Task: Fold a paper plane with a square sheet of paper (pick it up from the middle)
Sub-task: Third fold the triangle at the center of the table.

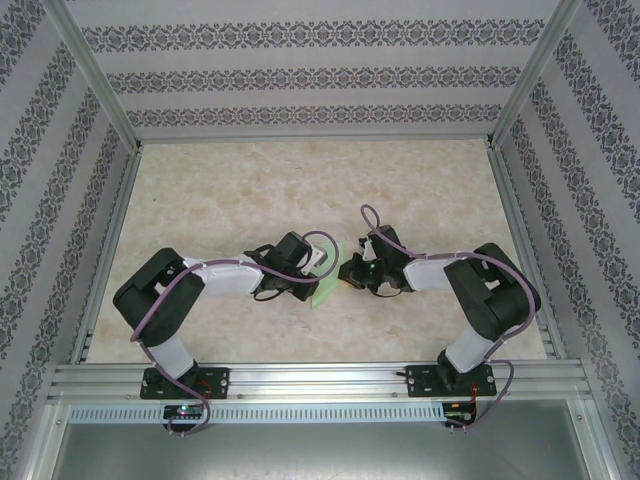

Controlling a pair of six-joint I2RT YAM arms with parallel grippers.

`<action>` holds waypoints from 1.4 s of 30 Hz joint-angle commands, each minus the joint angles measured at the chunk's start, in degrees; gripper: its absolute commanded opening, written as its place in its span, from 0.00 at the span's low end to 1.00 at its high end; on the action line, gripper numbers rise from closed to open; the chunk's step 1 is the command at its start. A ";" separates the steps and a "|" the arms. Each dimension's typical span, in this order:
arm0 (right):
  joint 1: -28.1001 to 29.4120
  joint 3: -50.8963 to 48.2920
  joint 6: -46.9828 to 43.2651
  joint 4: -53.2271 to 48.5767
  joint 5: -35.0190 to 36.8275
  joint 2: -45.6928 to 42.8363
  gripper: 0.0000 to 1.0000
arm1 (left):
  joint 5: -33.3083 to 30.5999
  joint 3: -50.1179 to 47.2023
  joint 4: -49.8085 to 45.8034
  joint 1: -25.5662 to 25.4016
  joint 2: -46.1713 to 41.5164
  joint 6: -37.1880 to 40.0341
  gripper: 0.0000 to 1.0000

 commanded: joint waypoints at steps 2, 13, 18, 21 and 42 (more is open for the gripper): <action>-0.41 -0.33 -1.02 0.11 1.30 2.52 0.07 | -0.71 0.01 -3.14 0.64 1.00 1.06 0.00; -1.45 2.23 -3.09 -6.81 2.38 -5.04 0.07 | -0.53 0.07 -3.72 0.62 0.81 1.29 0.00; -1.72 2.34 -3.19 -5.27 2.62 -1.10 0.07 | -0.40 0.63 -3.73 0.64 1.12 1.33 0.00; -1.73 2.10 -3.42 -4.96 2.80 0.97 0.07 | -0.42 0.75 -3.93 0.61 1.21 1.51 0.00; -0.34 3.74 -2.84 -5.42 2.79 2.16 0.08 | -0.63 0.71 -3.89 0.64 0.48 1.33 0.00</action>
